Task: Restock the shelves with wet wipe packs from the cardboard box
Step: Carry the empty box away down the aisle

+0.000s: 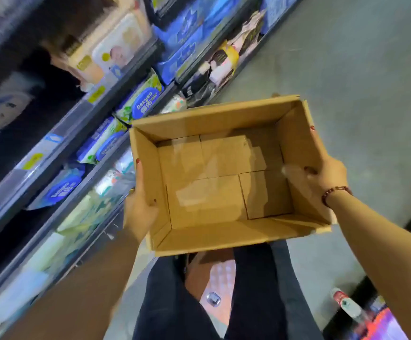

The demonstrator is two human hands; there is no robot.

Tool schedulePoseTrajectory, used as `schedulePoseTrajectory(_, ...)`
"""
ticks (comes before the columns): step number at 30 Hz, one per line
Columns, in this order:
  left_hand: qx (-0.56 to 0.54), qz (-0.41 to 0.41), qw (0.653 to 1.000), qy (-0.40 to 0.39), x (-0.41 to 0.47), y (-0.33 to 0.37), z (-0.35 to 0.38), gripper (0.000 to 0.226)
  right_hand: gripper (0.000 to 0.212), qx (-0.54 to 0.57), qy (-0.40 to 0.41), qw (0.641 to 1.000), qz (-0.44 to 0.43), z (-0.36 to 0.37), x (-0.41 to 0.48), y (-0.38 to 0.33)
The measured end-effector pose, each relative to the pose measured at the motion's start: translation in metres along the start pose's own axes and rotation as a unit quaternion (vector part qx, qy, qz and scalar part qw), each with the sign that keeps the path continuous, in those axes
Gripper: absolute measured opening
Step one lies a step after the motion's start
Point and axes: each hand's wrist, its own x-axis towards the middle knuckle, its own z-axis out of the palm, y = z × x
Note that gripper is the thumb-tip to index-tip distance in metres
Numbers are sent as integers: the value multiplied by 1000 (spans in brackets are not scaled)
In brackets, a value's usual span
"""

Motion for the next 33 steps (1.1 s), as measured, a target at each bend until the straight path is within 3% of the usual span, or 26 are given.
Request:
schedulePoseTrajectory(6,62,95,993,-42,33,108,-6,102,87,47,50,995,72,-65,-3,58)
schedulePoseTrajectory(14,97,200,973,-66,60,264,4,106,97,94,106,980,140,-164,5,115)
schedulePoseTrajectory(27,160,293,938,-95,139,462,31,106,93,143,178,956,182,-278,69,157)
schedulePoseTrajectory(33,151,318,927,-129,227,548,57,110,102,90,210,954,197,-334,145,158)
